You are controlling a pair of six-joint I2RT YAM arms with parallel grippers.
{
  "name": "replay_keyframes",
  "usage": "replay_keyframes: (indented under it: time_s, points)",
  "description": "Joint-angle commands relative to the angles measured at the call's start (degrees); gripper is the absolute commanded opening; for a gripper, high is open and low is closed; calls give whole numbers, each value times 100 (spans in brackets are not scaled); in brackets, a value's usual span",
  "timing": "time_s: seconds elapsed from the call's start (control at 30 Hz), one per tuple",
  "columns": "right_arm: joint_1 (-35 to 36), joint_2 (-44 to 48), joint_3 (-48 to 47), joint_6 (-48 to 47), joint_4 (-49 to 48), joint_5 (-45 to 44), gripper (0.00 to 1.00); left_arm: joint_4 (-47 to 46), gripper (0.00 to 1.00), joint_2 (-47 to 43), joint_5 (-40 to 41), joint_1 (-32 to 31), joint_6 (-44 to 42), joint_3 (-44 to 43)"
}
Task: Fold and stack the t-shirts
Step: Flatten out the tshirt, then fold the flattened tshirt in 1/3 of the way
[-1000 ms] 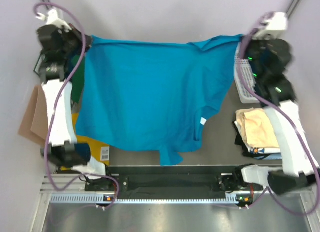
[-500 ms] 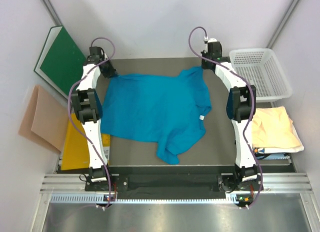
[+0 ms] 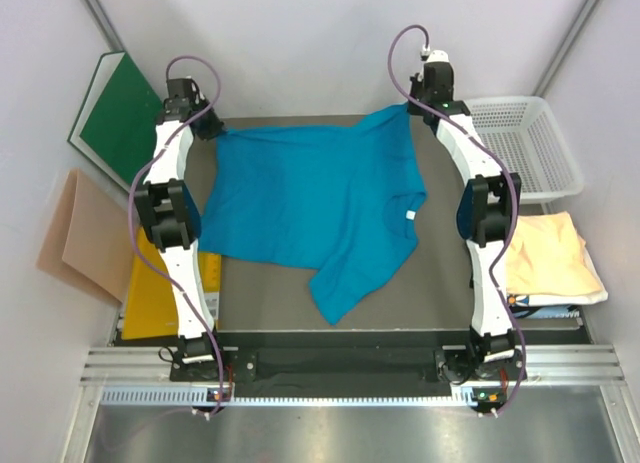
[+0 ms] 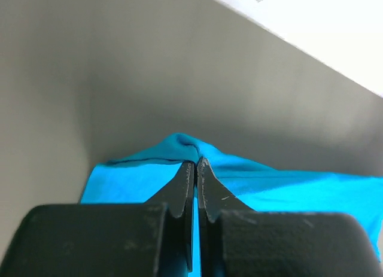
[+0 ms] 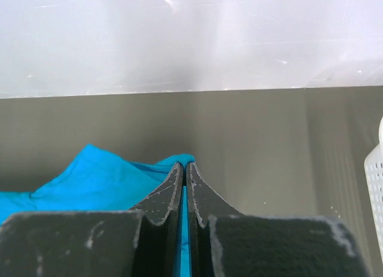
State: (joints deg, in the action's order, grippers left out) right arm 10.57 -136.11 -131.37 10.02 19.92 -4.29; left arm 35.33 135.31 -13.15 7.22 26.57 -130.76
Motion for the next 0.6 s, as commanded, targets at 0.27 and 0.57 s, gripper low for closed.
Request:
replay_keyframes:
  time_s: [0.27, 0.57]
  points:
    - [182, 1877, 2139, 685, 125, 789, 0, 720, 0, -593, -3, 262, -310, 982]
    - [297, 3283, 3678, 738, 547, 1001, 0, 1265, 0, -479, 303, 280, -407, 1149]
